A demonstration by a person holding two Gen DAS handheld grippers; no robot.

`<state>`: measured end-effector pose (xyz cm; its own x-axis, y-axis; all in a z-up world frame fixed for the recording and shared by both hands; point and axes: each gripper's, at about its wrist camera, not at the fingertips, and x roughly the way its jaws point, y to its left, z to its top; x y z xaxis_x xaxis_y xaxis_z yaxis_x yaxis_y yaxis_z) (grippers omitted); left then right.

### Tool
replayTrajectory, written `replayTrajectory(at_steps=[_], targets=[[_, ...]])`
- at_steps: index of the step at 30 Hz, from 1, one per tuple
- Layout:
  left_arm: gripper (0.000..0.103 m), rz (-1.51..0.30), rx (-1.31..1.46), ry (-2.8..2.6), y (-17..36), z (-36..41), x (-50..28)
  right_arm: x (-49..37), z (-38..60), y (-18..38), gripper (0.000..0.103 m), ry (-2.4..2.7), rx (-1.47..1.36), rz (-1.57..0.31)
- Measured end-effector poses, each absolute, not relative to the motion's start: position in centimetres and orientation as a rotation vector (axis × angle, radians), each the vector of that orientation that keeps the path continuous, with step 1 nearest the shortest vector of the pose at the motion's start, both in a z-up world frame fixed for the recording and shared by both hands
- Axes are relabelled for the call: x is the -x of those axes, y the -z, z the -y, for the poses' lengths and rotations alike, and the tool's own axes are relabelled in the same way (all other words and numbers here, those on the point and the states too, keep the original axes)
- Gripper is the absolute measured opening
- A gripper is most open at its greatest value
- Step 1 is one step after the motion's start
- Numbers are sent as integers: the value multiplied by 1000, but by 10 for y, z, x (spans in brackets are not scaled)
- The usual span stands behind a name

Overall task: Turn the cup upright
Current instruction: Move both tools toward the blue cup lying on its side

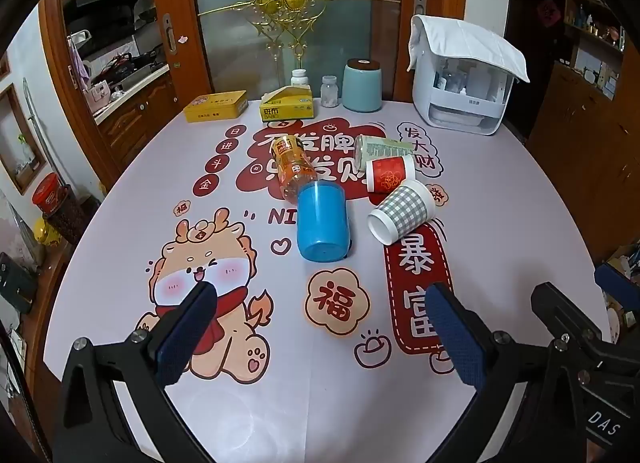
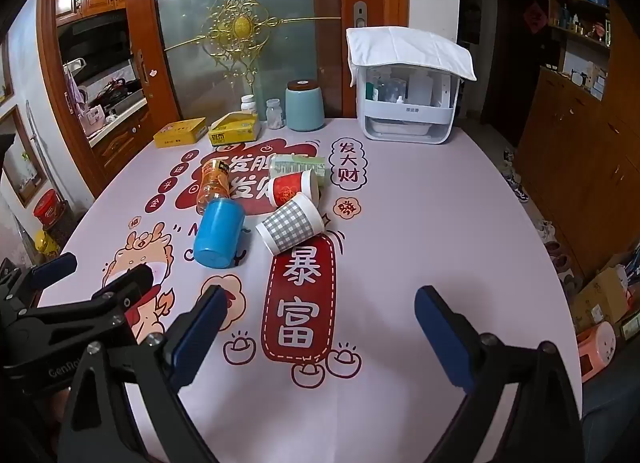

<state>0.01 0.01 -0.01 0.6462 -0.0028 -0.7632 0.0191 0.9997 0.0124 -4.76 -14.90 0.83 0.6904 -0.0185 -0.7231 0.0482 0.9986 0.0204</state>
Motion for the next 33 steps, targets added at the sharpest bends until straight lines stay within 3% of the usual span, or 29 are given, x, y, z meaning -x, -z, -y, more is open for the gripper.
replayTrajectory(at_steps=[33], targets=[[102,-903,18,71,-2,-10,-12,38,139,-14,95,-5,-16,-814]])
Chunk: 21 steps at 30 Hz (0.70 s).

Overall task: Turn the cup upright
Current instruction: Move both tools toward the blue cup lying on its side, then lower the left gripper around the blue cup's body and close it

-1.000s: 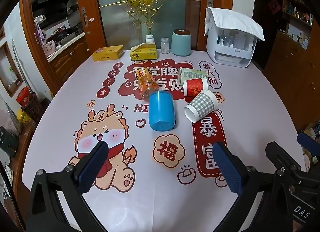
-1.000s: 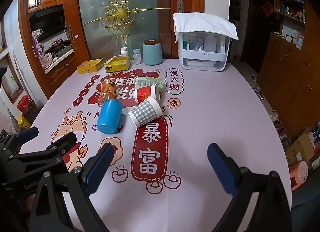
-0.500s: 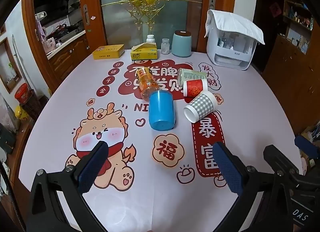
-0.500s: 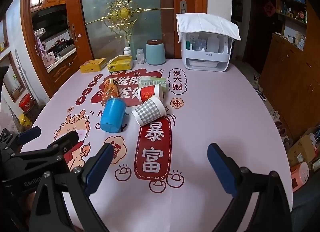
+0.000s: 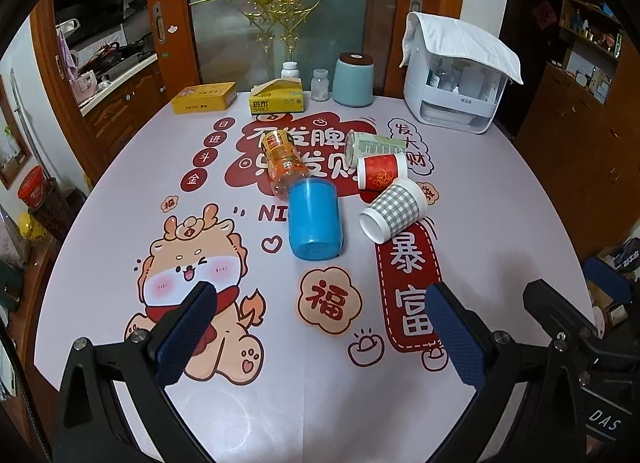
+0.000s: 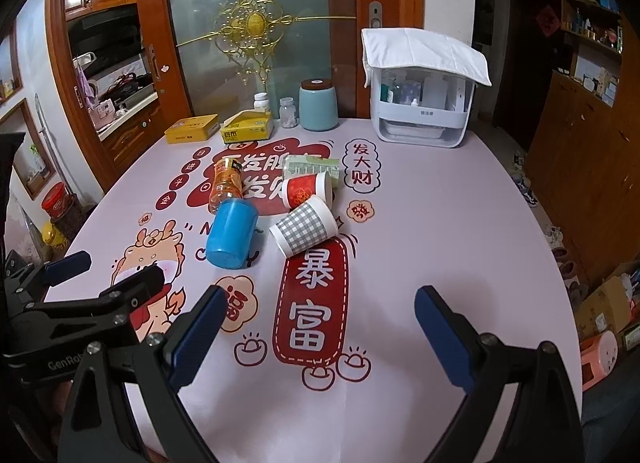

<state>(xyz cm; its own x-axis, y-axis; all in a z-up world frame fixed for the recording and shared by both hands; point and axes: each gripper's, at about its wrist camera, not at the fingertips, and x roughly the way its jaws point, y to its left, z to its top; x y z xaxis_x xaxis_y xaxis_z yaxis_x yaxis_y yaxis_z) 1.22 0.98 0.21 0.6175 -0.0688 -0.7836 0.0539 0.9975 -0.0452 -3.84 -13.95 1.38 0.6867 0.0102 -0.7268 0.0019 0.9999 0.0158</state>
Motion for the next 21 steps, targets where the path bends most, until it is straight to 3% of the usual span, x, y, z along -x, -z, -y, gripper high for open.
replayTrajectory(at_steps=[21], targets=[[102,-919,-20,40,9,-10,-41,0,139,-7,95,-37,-7,-843]])
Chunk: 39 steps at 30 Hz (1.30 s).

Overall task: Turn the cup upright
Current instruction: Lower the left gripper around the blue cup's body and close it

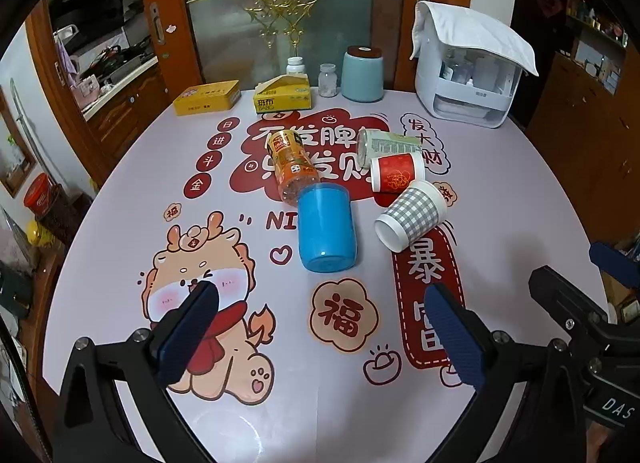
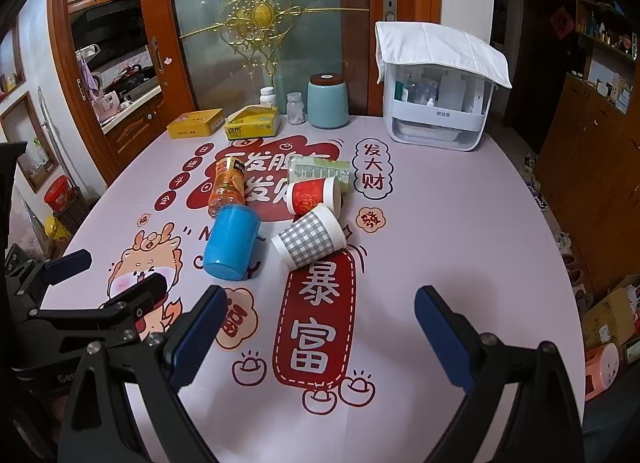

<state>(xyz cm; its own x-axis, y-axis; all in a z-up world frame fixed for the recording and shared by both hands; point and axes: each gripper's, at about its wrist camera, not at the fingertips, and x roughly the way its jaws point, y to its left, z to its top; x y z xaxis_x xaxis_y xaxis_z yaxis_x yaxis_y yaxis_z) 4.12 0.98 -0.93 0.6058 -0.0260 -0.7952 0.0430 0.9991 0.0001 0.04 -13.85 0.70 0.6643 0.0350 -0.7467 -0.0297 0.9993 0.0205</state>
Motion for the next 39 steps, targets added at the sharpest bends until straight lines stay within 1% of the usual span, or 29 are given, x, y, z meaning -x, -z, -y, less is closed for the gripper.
replayTrajectory(at_steps=[11,22,24,30,37,39], targets=[[101,-840,-39,25,15,-7,-59,-16,138,5,94,-32,-13,-863],[101,-909,-20,40,49,-11,-100,-43,137,24,91,1,-12,-887],[97,-926,-23,44,58,-11,-109,-49,138,30,91,6,-15,-897],[92,-1003,-13,74,85,-8,-135,-70,141,49,87,29,-24,-932],[89,-1076,-2,104,110,-6,-158,-97,145,70,84,40,-43,-970],[84,-1093,4,113,115,-5,-163,-104,147,75,83,38,-57,-981]])
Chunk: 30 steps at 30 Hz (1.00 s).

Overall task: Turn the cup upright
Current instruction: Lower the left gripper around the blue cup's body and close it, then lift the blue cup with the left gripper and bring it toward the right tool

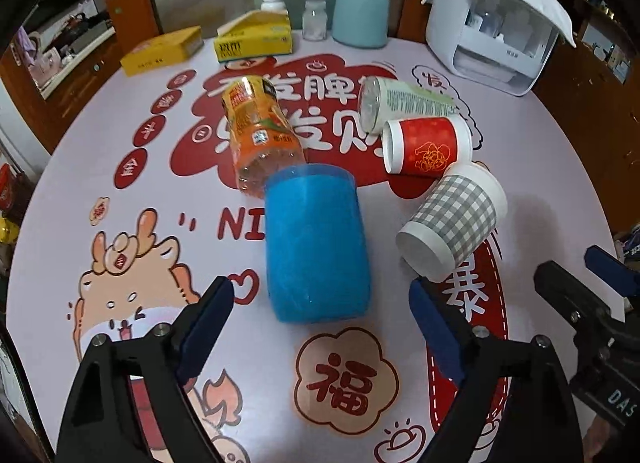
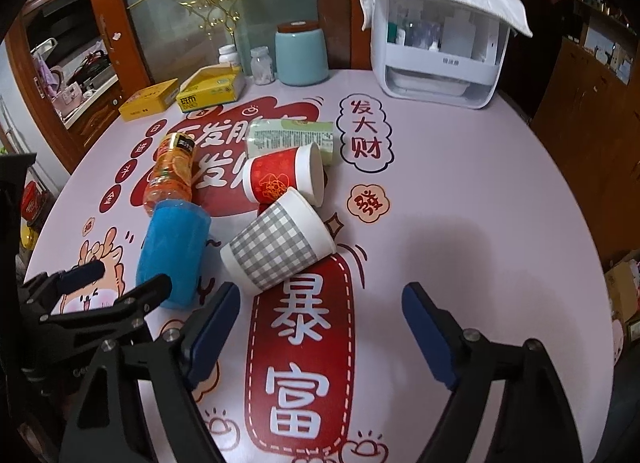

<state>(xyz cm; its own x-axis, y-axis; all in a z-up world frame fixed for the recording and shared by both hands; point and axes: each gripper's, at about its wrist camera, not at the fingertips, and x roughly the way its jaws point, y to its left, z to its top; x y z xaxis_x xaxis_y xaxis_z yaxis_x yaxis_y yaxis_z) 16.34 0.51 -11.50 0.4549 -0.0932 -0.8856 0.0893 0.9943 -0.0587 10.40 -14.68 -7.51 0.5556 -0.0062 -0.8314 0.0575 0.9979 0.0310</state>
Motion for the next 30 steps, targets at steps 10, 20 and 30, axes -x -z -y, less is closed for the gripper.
replayTrajectory(at_steps=[10,20,30], targets=[[76,-1180,64,108,143,-12,-192,-123,151,100,79,34,-89,-1029],[70,-1222,61,100,160,-7,-205,-125,152,107,79,26,-89,-1044],[70,-1245,77,106,161,-11,-207,-125,151,110,79,21,-89,-1050]])
